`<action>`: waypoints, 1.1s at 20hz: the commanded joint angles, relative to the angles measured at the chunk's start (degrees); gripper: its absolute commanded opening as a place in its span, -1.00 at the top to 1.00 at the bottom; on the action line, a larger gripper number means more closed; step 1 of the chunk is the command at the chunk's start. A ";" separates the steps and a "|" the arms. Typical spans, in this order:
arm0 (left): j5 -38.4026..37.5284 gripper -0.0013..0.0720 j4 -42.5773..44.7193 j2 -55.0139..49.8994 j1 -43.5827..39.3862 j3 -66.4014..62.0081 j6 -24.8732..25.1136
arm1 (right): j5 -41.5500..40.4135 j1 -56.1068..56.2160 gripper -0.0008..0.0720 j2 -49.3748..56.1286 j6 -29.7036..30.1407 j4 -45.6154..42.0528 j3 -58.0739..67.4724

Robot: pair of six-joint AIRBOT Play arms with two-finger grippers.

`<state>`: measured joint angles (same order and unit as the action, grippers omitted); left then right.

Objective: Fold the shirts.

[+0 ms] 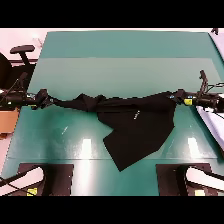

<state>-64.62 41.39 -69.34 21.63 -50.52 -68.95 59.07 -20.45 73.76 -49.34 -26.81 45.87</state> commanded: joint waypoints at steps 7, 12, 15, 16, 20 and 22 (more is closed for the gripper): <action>1.92 0.90 -11.89 -3.63 0.02 0.02 7.48 | 12.94 -3.34 -0.34 5.95 -2.56 -0.17 14.99; 1.09 0.90 -13.90 -3.63 0.02 0.04 7.54 | 13.68 -13.62 -0.35 -5.55 -12.50 -10.73 14.69; 1.03 0.90 -13.90 -3.63 0.02 0.04 7.54 | 14.49 -18.58 -0.35 -12.57 -14.60 -12.57 3.63; 1.05 0.90 -13.92 -3.63 0.02 0.04 7.54 | 14.27 -18.93 -0.35 -14.49 -15.13 -13.03 -0.66; 1.16 0.90 -13.99 -3.63 0.02 0.04 7.56 | 12.70 -15.85 -0.47 -19.39 -17.27 -19.58 -15.87; 1.22 0.90 -13.99 -3.63 0.02 0.04 7.58 | 12.28 -14.95 -0.46 -20.85 -17.79 -19.89 -20.74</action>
<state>-63.48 27.53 -72.95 21.65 -50.48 -61.43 71.96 -36.56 56.49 -65.06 -43.09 34.94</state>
